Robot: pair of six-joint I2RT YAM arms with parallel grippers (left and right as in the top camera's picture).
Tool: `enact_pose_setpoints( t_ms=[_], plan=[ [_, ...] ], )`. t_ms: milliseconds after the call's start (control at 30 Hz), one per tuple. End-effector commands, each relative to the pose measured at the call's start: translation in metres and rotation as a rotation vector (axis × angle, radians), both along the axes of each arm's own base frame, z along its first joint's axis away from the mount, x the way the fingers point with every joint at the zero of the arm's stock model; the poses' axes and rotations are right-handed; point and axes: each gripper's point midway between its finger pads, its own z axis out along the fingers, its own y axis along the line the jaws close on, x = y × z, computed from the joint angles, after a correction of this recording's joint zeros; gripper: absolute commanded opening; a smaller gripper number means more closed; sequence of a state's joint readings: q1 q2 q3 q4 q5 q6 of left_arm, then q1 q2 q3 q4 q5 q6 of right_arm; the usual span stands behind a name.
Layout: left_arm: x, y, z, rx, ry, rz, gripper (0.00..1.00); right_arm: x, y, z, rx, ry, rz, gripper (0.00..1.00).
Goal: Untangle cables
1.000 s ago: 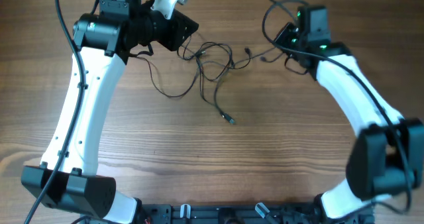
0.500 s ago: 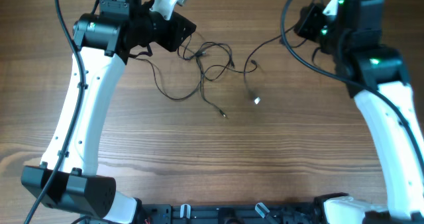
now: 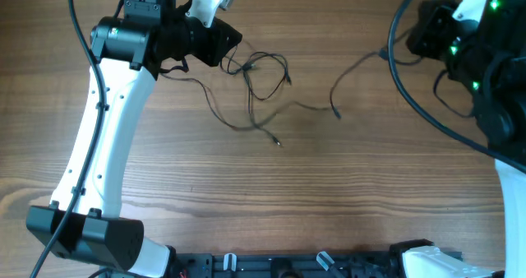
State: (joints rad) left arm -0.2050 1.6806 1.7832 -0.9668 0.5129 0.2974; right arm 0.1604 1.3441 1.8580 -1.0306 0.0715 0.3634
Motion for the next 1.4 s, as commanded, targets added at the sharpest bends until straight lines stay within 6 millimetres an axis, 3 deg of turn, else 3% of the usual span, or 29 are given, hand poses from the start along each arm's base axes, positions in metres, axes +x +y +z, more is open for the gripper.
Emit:
enact_pose_setpoints(
  t_ms=[0,100,167,200,267,367,433,500,633,833,967,1167,1267,1367],
  plan=[
    [-0.006,0.001,0.010,0.005,-0.025,-0.004,0.23,-0.013,-0.017,0.031,-0.124,-0.066,-0.024,0.05],
    [-0.007,0.001,0.009,0.006,-0.018,-0.005,0.22,-0.027,-0.011,0.056,-0.140,-0.121,0.041,0.04],
    [-0.007,0.001,0.009,0.006,-0.018,-0.005,0.22,-0.039,0.014,0.082,-0.130,-0.207,0.200,0.04],
    [-0.007,0.001,0.009,0.006,-0.018,-0.004,0.22,-0.050,0.037,0.103,-0.094,-0.284,0.342,0.04],
    [-0.007,0.001,0.009,0.006,-0.018,-0.004,0.22,-0.059,0.058,0.117,-0.052,-0.339,0.467,0.04],
    [-0.008,0.001,0.008,0.007,-0.013,-0.004,0.20,-0.066,0.085,0.120,-0.016,-0.364,0.639,0.04],
    [-0.009,0.002,0.007,0.008,-0.008,-0.005,0.20,-0.057,0.090,0.106,0.006,-0.310,0.661,0.04],
    [-0.010,0.002,0.006,0.010,-0.003,-0.005,0.20,-0.034,0.075,0.082,-0.013,-0.212,0.546,0.04],
    [-0.010,0.002,0.006,0.012,-0.002,-0.003,0.19,0.014,-0.004,0.021,-0.148,0.030,0.046,0.05],
    [-0.009,0.002,0.007,0.014,-0.008,-0.004,0.19,0.035,-0.062,0.004,-0.335,0.092,-0.277,0.04],
    [-0.009,0.002,0.007,0.014,-0.008,-0.004,0.19,0.048,-0.049,-0.015,-0.316,0.138,-0.203,0.04],
    [-0.008,0.002,0.008,0.012,-0.015,-0.004,0.19,0.053,-0.038,-0.015,-0.279,0.124,-0.154,0.04],
    [-0.008,0.002,0.008,0.012,-0.016,-0.004,0.21,0.056,-0.047,-0.011,-0.282,0.106,-0.186,0.04],
    [-0.008,0.002,0.008,0.011,-0.017,-0.005,0.24,0.057,-0.069,-0.006,-0.292,0.093,-0.261,0.04]
  ],
)
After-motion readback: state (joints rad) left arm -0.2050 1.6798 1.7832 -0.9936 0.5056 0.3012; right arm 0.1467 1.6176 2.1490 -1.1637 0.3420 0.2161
